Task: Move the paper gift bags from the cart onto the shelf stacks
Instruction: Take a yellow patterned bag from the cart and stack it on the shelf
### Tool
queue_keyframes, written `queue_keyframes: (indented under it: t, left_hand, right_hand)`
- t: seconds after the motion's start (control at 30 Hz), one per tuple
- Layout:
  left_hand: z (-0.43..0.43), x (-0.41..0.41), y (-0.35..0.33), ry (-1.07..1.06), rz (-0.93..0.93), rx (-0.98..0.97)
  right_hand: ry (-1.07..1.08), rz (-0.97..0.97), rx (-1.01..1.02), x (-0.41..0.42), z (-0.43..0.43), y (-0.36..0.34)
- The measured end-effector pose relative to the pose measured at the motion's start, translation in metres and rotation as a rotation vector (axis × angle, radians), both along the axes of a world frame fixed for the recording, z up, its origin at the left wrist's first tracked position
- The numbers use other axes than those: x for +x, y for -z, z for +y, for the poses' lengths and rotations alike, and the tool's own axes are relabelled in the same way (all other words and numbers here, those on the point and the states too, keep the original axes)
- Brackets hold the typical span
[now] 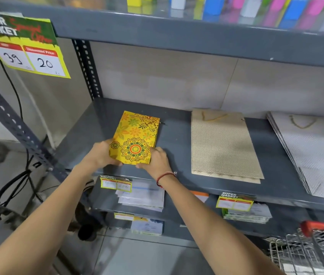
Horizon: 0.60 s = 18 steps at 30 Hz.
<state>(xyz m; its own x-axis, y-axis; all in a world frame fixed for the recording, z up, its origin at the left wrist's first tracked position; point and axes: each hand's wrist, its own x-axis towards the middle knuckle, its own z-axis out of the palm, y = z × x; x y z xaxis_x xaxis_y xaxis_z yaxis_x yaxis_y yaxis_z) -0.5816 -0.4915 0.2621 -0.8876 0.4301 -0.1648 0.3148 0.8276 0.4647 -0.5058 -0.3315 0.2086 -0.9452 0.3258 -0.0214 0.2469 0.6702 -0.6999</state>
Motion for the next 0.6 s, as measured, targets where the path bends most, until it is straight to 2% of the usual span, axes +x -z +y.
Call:
queue_keyframes:
  t: [0.1,0.17,0.2,0.27,0.37,0.43,0.6]
  left_hand:
    - [0.004,0.000,-0.002,-0.005,-0.039,-0.054]
    - [0.010,0.007,-0.001,-0.004,0.002,-0.074]
    - [0.014,0.014,-0.001,-0.008,0.050,-0.025]
    - [0.031,0.042,-0.004,-0.049,0.135,0.234]
    - [0.075,0.100,-0.009,-0.122,0.087,0.670]
    - [0.118,0.131,0.003,-0.031,0.018,0.740]
    - [0.243,0.226,0.030,0.363,-0.195,0.638]
  right_hand:
    - [-0.003,0.040,-0.018,0.011,0.000,-0.005]
    - [0.014,0.111,-0.068,0.028,0.005,-0.010]
    - [0.033,0.149,-0.073,0.039,0.010,-0.013]
    - [0.105,0.223,-0.078,0.067,0.033,-0.019]
    - [0.278,0.347,-0.058,0.124,0.083,-0.027]
    - [0.414,0.367,-0.054,0.168,0.119,-0.030]
    - [0.705,0.324,-0.010,0.291,0.199,-0.027]
